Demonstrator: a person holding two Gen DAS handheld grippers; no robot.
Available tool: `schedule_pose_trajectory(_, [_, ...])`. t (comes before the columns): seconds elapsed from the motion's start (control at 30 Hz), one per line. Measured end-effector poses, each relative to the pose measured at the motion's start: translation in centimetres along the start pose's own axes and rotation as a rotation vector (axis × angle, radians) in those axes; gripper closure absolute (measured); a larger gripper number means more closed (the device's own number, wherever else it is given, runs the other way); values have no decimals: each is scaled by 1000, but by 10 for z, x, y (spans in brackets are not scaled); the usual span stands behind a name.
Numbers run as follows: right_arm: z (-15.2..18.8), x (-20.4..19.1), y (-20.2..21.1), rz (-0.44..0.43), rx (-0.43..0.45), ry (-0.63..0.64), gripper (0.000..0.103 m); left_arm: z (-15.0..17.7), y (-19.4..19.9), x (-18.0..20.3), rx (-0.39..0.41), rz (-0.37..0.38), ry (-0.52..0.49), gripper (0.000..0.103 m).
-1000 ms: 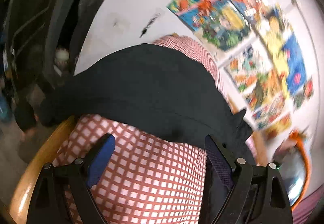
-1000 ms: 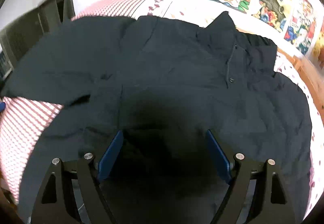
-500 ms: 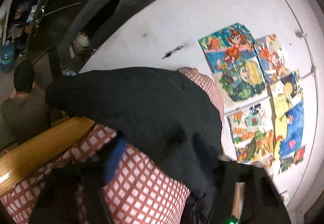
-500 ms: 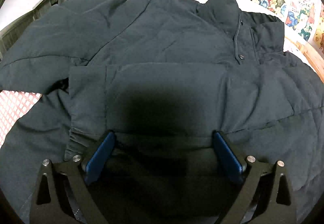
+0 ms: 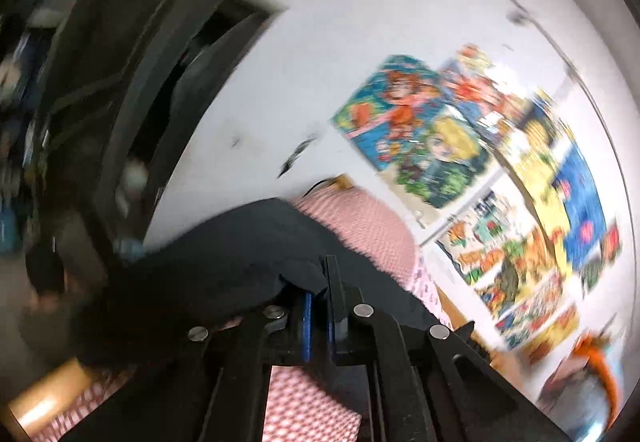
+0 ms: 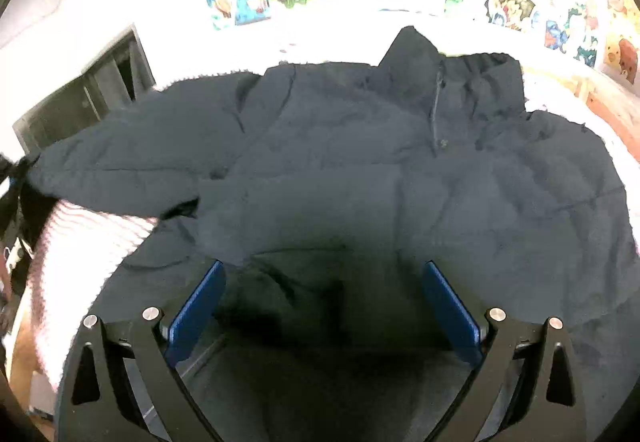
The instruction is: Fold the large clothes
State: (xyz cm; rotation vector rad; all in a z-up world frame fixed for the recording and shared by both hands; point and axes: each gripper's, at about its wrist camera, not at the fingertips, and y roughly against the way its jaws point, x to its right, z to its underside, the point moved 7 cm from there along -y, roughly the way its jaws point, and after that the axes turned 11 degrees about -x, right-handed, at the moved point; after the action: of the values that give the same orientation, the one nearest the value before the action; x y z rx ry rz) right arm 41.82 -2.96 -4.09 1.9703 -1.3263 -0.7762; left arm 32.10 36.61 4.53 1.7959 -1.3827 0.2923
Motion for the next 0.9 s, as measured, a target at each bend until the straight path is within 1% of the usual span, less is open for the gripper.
schedule_pose_trajectory(0.03, [1,3,11,2,16,0,6,-6,4,20,11,17,-55,98])
schedule_pose_trajectory(0.07, [2,8,19,3,27,-3,6,-10,7,33,17,28,-87,98])
schedule_pose_trajectory(0.13, [7,18,34,10,45,-10,6,-15,14,77,31,54,-200,98])
schedule_pose_trajectory(0.17, [10,24,41,24,52,-10,6,-14,16,91,33,64,-236,98])
schedule_pose_trajectory(0.2, [13,32,47,43,58,-10,6,-12,18,114,32,78,-297,98])
schedule_pose_trajectory(0.23, [14,38,50,57,62,-11,6,-7,19,137,19,94,-358,98])
schedule_pose_trajectory(0.27, [18,46,56,72,68,-12,6,-3,18,151,6,108,-392,98])
schedule_pose_trajectory(0.33, [23,59,65,91,75,-20,6,14,14,191,-44,157,-472,98])
schedule_pose_trajectory(0.37, [27,68,69,99,77,-29,6,21,13,202,-63,175,-492,98])
schedule_pose_trajectory(0.43, [33,83,79,113,84,-52,6,44,7,234,-118,221,-549,98])
schedule_pose_trajectory(0.53, [44,112,91,140,92,-94,6,83,0,263,-182,265,-638,98])
schedule_pose_trajectory(0.63, [55,141,101,171,96,-134,6,134,-10,288,-269,307,-743,98])
schedule_pose_trajectory(0.67, [59,152,104,181,95,-149,6,157,-16,295,-310,319,-781,98])
schedule_pose_trajectory(0.77, [71,179,109,204,83,-193,6,210,-30,298,-415,329,-846,98])
schedule_pose_trajectory(0.87, [83,200,109,218,69,-232,6,255,-48,295,-531,327,-868,98])
schedule_pose_trajectory(0.9, [87,207,109,224,65,-242,6,266,-54,292,-558,318,-872,98])
